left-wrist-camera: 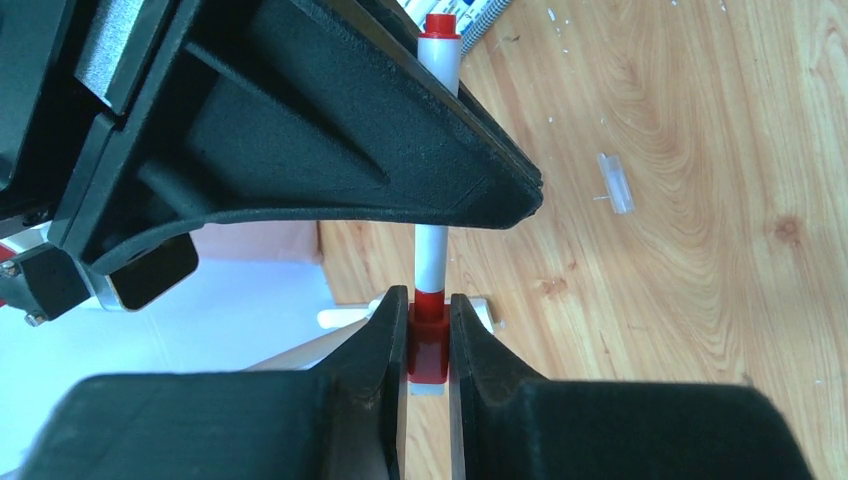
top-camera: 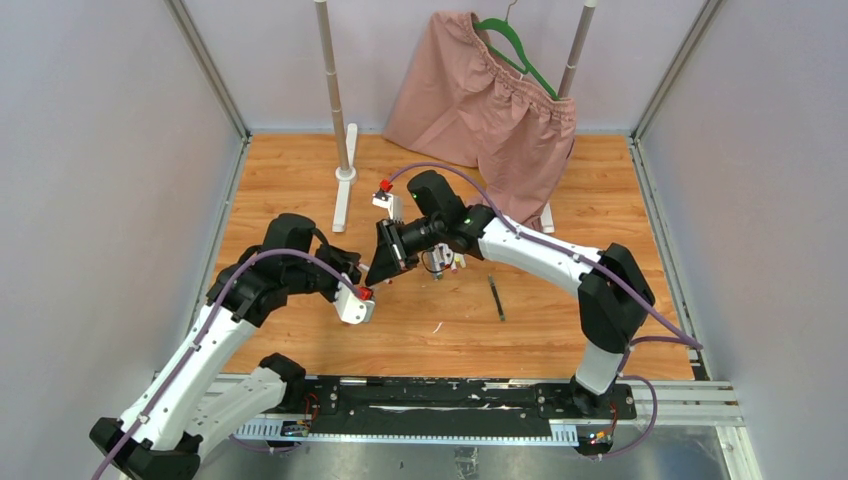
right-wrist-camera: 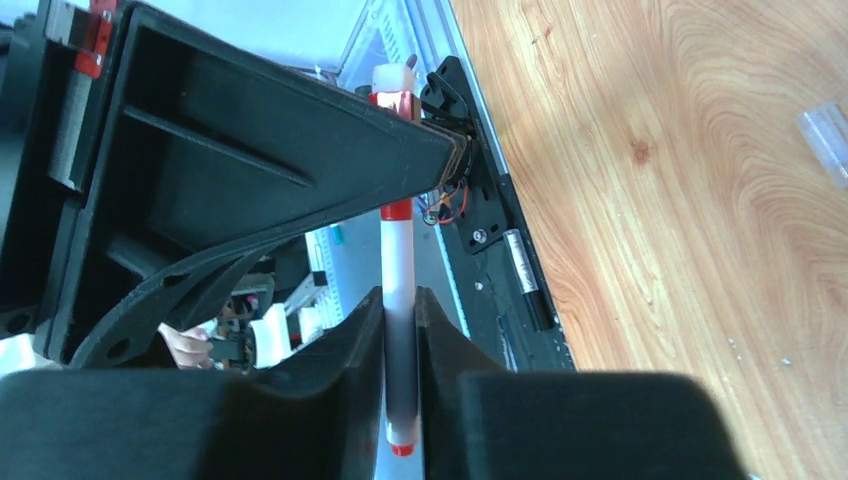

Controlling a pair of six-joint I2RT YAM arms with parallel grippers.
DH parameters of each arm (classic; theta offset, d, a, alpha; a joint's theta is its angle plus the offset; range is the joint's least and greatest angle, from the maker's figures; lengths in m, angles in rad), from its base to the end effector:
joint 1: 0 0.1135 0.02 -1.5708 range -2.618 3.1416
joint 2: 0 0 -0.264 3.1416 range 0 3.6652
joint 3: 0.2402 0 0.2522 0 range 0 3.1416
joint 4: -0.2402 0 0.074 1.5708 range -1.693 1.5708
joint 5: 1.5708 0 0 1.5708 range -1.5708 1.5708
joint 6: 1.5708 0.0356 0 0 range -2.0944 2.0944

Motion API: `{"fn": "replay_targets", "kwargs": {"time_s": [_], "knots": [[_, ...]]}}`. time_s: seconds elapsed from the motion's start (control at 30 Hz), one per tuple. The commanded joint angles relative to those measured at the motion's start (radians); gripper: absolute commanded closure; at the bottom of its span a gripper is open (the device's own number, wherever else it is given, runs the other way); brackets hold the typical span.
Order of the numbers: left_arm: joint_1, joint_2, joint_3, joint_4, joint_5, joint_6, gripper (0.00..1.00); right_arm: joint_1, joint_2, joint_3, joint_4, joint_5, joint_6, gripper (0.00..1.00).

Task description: Open the pen caps

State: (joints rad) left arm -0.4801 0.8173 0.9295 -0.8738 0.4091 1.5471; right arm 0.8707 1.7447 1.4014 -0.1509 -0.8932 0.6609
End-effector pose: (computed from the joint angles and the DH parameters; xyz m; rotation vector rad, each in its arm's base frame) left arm 0.1294 -0.0834 0.3195 2.0145 1.0197 0.0881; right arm 0.2374 0.3248 0.3019 -0.9031 2.2390 1.7620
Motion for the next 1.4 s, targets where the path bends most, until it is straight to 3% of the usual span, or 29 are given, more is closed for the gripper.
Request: {"fn": "replay_targets", "kwargs": {"time_s": [0.0,0.1,0.17,0.33,0.37,1.13,1.23,1.37], "knots": [[-0.008,-0.016,-0.001,0.003,0.023,-0.006,1.0,-0.006,-0.027,-0.022,0.05,0.019,0.036,0.74],[-0.007,-0.021,-0.009,0.004,0.032,0.008,1.0,-0.007,-0.018,-0.017,0.053,0.021,0.039,0.61],[-0.008,-0.019,-0.008,0.004,0.036,0.015,1.0,-0.007,-0.009,-0.011,0.068,0.019,0.05,0.62],[-0.009,-0.013,0.002,0.003,0.011,0.015,1.0,-0.007,-0.005,-0.009,0.075,0.016,0.059,0.98],[-0.009,-0.013,0.0,0.003,0.002,0.015,1.0,-0.007,-0.009,-0.018,0.074,0.017,0.059,1.0],[-0.005,0.084,-0.113,0.161,-0.332,0.005,1.0,-0.05,-0.245,-0.271,-0.156,0.087,-0.081,1.0],[-0.005,0.103,-0.119,0.161,-0.338,-0.044,1.0,-0.09,-0.305,-0.306,-0.199,0.184,-0.128,1.0],[-0.005,0.189,-0.118,0.132,-0.308,-0.184,1.0,-0.133,-0.409,-0.37,-0.297,0.571,-0.213,1.0]]}}
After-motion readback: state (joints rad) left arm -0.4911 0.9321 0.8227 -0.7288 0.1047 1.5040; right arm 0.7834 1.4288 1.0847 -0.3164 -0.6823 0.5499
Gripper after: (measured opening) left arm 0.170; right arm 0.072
